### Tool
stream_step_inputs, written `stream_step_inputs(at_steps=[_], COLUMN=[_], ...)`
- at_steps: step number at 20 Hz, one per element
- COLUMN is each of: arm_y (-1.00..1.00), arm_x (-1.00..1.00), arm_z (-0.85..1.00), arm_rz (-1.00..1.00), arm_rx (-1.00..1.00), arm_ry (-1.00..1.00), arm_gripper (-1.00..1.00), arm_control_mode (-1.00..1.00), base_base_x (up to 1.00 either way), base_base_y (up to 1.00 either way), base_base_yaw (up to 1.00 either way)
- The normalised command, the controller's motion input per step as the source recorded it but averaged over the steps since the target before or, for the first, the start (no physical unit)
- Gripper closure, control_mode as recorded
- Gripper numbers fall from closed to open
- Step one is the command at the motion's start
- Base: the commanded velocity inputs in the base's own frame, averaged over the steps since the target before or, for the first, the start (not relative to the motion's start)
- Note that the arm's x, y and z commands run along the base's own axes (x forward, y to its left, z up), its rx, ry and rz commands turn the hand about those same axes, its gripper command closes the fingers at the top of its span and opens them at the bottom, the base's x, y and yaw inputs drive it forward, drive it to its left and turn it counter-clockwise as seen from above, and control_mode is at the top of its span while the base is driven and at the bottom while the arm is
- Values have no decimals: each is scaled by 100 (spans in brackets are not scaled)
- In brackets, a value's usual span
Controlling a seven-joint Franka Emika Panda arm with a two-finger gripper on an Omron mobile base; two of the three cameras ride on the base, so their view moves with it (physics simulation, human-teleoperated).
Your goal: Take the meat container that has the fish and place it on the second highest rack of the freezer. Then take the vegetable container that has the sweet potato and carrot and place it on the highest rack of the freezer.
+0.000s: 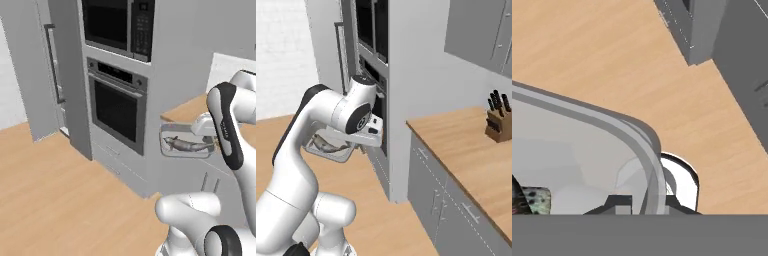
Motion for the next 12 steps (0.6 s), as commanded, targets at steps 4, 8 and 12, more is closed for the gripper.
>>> stream_step_inputs(at_steps=[4,8,12], arm_y=[0,0,0], arm_x=[0,0,0], arm_z=[0,0,0], arm_rz=[0,0,0], arm_rx=[0,0,0], arm_ry=[0,0,0], arm_gripper=[100,100,100], arm_control_mode=[100,100,100], base_base_x=[0,15,64], base_base_y=[31,11,-4], base_base_yaw=[100,86,39])
